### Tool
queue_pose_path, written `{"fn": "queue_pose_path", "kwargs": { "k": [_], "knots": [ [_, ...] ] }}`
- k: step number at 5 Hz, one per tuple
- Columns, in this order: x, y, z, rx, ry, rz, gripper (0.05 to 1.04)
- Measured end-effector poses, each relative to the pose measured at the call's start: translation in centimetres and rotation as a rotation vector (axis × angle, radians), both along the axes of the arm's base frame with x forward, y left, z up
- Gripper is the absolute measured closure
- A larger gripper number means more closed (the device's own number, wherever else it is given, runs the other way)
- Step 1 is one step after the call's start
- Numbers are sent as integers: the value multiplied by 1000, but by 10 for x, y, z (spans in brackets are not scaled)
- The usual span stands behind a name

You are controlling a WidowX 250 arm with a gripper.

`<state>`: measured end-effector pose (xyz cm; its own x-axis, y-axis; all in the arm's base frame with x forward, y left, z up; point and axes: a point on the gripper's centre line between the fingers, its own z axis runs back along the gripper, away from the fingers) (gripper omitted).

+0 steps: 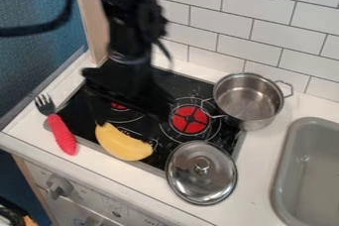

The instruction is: Covered the silver pot with the lid

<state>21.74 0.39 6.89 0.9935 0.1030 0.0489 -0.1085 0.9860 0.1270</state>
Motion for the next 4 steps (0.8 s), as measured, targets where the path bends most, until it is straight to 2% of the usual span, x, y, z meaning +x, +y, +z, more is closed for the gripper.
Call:
{"fn": "queue_pose_path", "kwargs": {
  "k": [1, 2, 4],
  "knots": [
    [1, -30, -4, -12, -25, -115, 84],
    [5, -54, -17, 1, -12, -172, 83],
    [22, -76, -34, -15, -19, -194, 83]
  ]
}}
